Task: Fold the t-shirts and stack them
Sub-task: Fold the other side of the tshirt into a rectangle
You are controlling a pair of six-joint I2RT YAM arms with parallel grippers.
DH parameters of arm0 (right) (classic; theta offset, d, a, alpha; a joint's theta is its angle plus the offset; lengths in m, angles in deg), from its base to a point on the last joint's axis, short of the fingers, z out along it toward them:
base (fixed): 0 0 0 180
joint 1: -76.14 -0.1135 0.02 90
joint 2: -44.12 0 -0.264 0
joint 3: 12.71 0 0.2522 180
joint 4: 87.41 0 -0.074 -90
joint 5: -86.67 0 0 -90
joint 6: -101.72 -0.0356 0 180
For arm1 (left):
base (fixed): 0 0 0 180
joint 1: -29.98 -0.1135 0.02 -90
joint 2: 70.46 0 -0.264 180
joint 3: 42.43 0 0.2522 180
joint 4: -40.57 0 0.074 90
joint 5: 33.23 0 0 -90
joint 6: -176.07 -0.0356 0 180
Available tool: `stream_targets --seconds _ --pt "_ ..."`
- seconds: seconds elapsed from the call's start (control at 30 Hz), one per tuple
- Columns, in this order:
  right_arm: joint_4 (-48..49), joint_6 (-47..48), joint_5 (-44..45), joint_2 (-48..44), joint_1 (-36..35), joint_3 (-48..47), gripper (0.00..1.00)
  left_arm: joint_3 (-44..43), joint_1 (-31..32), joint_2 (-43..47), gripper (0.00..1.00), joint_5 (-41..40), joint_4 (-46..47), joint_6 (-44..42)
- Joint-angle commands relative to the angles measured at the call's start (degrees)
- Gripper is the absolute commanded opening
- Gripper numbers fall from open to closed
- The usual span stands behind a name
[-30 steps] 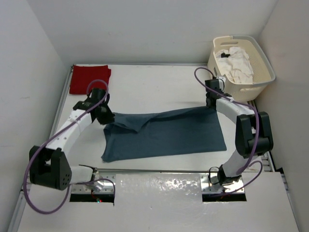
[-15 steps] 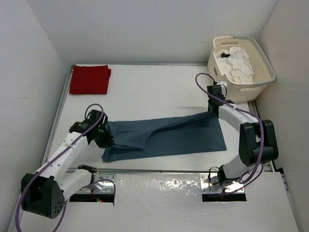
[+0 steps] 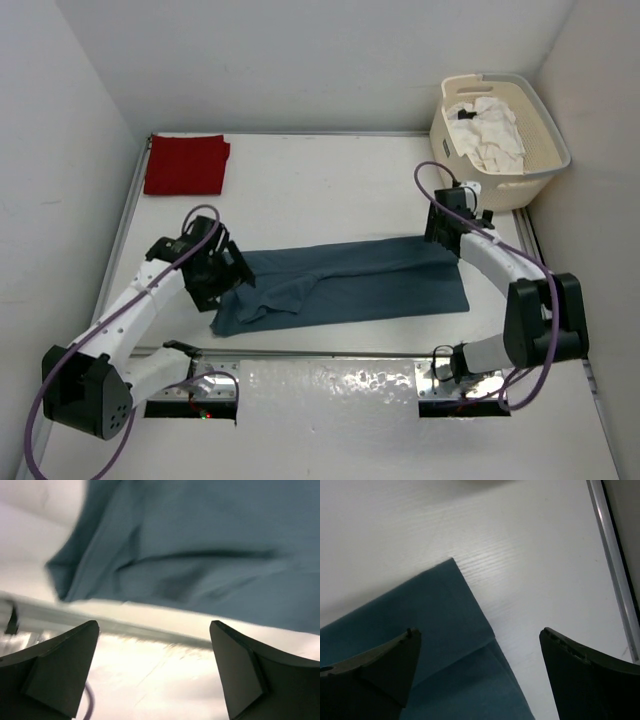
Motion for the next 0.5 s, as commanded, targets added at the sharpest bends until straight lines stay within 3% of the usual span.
stream_targets --seconds 0.0,0.03,0.17,0.37,0.47 --pt "2.78 1.62 -5.59 -5.95 0.12 -1.57 0.99 -5.95 1.06 -3.54 0.94 -2.08 8.37 -2.35" --pt "4.02 2.51 -5.64 -6.14 0.12 -1.31 0.99 -6.3 1.15 -4.77 0.96 -2.08 8.42 -2.36" --pt "9.57 4.1 -24.48 -2.64 -0.4 -0.86 0.99 -3.24 1.5 -11.89 0.98 3.54 24.74 -2.53" --pt "10.37 2.01 -30.77 7.81 -0.67 -4.2 0.99 0.9 1.76 -25.77 0.98 5.91 38.46 -3.41" --pt "12.2 -3.09 -30.95 9.5 -0.67 0.08 0.99 0.73 1.85 -34.99 0.98 7.67 45.76 -2.71"
